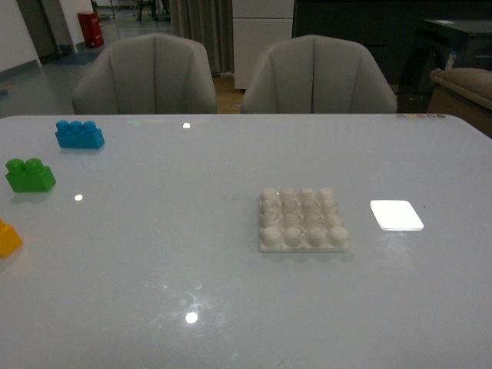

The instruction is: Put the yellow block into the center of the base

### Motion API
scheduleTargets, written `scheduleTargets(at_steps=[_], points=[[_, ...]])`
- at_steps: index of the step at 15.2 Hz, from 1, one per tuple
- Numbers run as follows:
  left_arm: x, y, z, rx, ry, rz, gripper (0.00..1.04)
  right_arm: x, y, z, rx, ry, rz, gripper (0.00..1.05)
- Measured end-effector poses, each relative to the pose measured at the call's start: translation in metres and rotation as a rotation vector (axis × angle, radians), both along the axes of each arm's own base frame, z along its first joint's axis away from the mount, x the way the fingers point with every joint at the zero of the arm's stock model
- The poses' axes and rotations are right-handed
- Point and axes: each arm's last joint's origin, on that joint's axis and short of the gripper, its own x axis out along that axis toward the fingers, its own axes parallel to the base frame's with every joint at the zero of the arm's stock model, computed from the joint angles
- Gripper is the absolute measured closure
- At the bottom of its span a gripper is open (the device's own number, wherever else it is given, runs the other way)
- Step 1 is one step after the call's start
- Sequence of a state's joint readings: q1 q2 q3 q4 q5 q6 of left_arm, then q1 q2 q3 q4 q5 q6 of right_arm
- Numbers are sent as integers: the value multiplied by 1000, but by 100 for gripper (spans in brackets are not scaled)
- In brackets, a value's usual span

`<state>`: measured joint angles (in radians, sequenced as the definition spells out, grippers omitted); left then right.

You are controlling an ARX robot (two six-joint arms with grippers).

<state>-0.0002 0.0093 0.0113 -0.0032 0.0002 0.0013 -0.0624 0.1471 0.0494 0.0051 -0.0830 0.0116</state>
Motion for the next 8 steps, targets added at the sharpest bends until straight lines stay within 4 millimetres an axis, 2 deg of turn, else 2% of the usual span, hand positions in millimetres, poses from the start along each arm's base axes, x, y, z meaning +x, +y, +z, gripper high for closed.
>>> scheduleTargets(at_steps=[1, 3, 4, 5, 6, 7, 8], points=[[0, 0, 0, 0, -1, 1, 7, 12, -7, 15, 8, -12, -36, 6], [0, 0, 0, 0, 0, 1, 7, 51, -12, 55, 13, -110, -30, 6], [0, 0, 0, 0, 0, 0, 7, 95, -13, 74, 37, -116, -7, 6], [0, 0, 0, 0, 0, 1, 7, 129, -11, 77, 60, -54, 24, 6], [0, 0, 0, 0, 0, 1, 7, 169, -6, 68, 81, 55, 55, 6], [0, 0, 0, 0, 0, 1, 7, 208, 1, 52, 88, 182, 71, 6], [0, 0, 0, 0, 0, 1, 7, 237, 9, 36, 84, 269, 85, 6]])
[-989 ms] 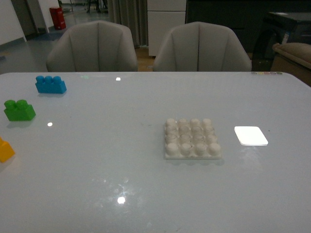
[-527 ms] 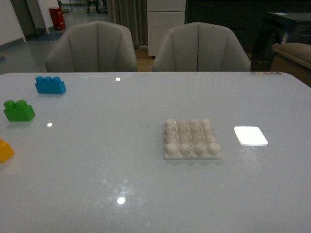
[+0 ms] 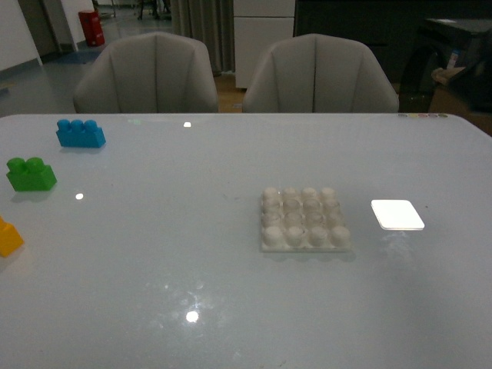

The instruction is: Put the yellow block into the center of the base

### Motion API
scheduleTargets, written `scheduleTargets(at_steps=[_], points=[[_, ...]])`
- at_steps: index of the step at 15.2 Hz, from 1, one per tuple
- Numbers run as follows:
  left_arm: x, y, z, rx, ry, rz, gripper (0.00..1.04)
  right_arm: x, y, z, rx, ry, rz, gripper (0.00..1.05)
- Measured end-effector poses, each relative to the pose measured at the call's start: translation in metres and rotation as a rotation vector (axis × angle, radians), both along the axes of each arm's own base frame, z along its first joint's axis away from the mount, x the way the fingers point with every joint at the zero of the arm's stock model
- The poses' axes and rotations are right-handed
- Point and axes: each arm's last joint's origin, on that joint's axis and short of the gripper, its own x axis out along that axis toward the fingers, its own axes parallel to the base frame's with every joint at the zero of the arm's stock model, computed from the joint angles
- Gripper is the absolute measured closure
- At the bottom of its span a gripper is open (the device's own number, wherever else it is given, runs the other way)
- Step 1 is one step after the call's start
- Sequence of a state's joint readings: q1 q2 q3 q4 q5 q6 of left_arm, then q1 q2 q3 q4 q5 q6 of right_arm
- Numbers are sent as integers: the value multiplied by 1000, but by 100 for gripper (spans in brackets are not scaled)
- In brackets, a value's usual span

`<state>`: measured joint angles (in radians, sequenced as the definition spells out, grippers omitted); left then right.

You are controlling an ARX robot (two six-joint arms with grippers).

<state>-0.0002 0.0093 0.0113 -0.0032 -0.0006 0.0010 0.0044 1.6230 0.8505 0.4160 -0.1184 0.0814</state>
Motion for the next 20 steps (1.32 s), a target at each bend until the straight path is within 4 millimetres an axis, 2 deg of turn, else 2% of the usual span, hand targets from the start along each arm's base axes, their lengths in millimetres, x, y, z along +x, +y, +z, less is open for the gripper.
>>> scheduleTargets(at_steps=[1, 2, 4, 6, 9, 12, 20], points=[[0, 0, 0, 0, 0, 0, 7, 32, 12, -26, -13, 125, 13, 6], [0, 0, 0, 0, 0, 0, 7, 50, 23, -46, -27, 220, 30, 6], [0, 0, 0, 0, 0, 0, 7, 65, 45, -78, -33, 358, 77, 6], [0, 0, 0, 0, 0, 0, 7, 75, 64, -98, -24, 445, 106, 6], [0, 0, 0, 0, 0, 0, 7, 90, 89, -115, -32, 513, 146, 6], [0, 0, 0, 0, 0, 0, 7, 101, 101, -127, -45, 542, 143, 6], [0, 0, 0, 0, 0, 0, 7, 116, 107, -141, -15, 574, 120, 6]])
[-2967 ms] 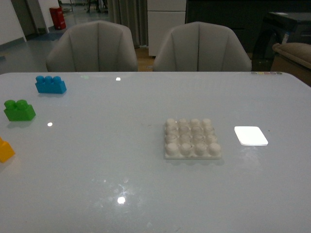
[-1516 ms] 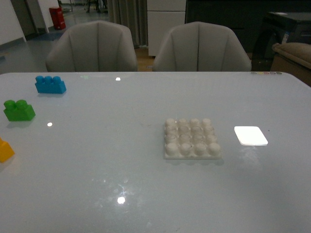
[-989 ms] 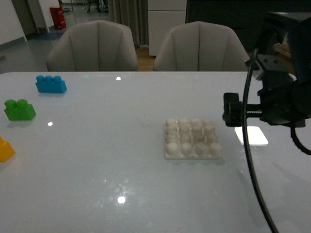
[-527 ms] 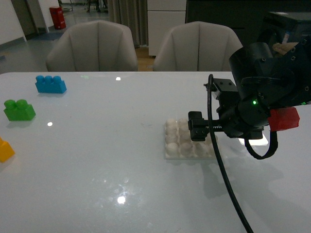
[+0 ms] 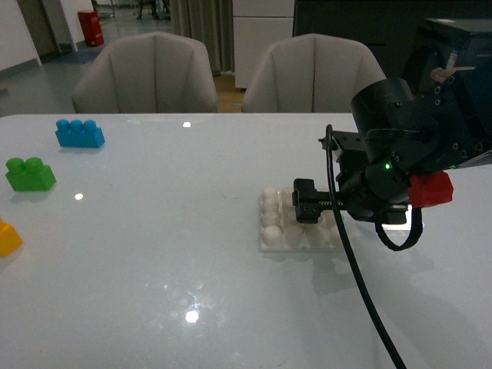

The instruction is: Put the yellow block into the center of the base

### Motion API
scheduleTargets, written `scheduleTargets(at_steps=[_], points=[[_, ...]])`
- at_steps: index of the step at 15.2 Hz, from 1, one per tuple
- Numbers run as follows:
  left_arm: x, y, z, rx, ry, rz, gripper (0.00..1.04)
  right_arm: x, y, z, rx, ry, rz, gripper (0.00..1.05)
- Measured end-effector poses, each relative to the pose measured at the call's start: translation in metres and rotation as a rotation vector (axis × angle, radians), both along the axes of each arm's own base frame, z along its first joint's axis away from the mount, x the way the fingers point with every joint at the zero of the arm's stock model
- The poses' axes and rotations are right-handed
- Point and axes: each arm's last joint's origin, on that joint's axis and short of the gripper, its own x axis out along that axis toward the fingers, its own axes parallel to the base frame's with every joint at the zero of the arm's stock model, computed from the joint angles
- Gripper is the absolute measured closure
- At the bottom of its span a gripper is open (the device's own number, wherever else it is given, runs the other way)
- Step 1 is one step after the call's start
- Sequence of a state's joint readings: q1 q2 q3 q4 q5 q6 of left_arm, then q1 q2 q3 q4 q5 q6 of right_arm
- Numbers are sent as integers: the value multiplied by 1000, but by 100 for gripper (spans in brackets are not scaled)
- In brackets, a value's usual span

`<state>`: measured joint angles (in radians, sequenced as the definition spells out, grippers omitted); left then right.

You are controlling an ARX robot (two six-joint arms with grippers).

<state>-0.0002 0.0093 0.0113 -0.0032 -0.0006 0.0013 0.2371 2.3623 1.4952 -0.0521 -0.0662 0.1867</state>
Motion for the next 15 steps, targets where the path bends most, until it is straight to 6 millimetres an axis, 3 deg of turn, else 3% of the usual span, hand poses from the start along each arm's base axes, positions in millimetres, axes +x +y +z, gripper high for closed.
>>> scheduleTargets(at_steps=[2, 5, 11, 15], points=[[0, 0, 0, 0, 0, 0, 7, 0, 4, -1, 9, -5, 8, 6], [0, 0, 0, 0, 0, 0, 7, -9, 49, -1, 50, 16, 70, 6], [0, 0, 0, 0, 0, 0, 7, -7, 92, 5, 114, 50, 74, 6], [0, 0, 0, 0, 0, 0, 7, -4, 94, 6, 115, 46, 74, 6]])
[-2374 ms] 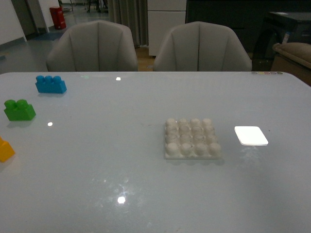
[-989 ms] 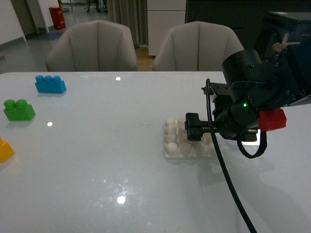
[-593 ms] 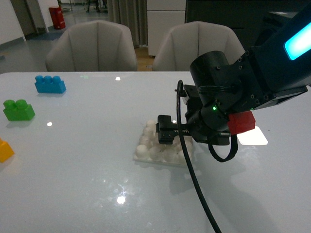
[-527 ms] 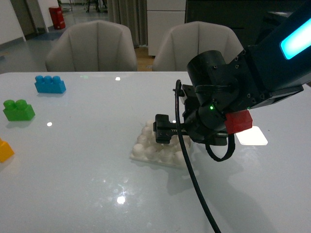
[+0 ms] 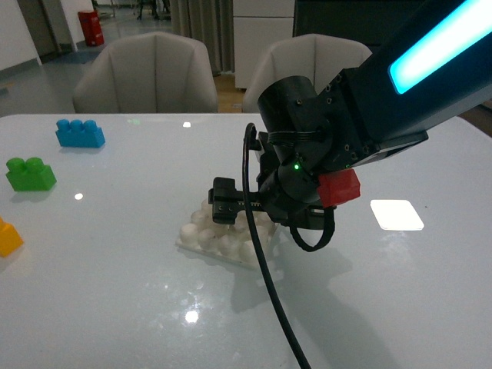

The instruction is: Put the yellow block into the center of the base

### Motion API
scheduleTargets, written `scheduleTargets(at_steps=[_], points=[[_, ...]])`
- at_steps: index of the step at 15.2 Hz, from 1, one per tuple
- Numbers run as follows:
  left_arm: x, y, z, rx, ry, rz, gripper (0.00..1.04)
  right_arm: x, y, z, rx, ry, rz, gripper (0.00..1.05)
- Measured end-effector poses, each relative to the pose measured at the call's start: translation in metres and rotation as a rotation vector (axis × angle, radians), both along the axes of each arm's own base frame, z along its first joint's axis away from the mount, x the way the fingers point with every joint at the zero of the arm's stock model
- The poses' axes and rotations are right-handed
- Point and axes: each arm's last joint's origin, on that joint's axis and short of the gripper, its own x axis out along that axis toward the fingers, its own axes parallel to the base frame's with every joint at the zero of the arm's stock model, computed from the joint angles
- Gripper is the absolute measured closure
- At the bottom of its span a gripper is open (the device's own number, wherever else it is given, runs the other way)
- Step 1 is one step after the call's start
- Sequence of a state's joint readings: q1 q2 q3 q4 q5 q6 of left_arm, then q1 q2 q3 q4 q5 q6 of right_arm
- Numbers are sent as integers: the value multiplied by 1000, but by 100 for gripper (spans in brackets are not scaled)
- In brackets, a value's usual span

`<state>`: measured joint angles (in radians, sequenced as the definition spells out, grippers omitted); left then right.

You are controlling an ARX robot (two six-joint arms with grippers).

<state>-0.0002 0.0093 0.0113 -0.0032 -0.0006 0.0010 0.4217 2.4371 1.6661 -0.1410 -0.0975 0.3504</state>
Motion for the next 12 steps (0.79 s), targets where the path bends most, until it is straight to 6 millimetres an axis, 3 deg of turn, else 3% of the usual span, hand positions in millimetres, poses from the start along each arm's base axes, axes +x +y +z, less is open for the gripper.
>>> scheduleTargets(at_steps=[12], points=[[0, 0, 0, 0, 0, 0, 7, -4, 4, 6, 40, -11, 9, 6]])
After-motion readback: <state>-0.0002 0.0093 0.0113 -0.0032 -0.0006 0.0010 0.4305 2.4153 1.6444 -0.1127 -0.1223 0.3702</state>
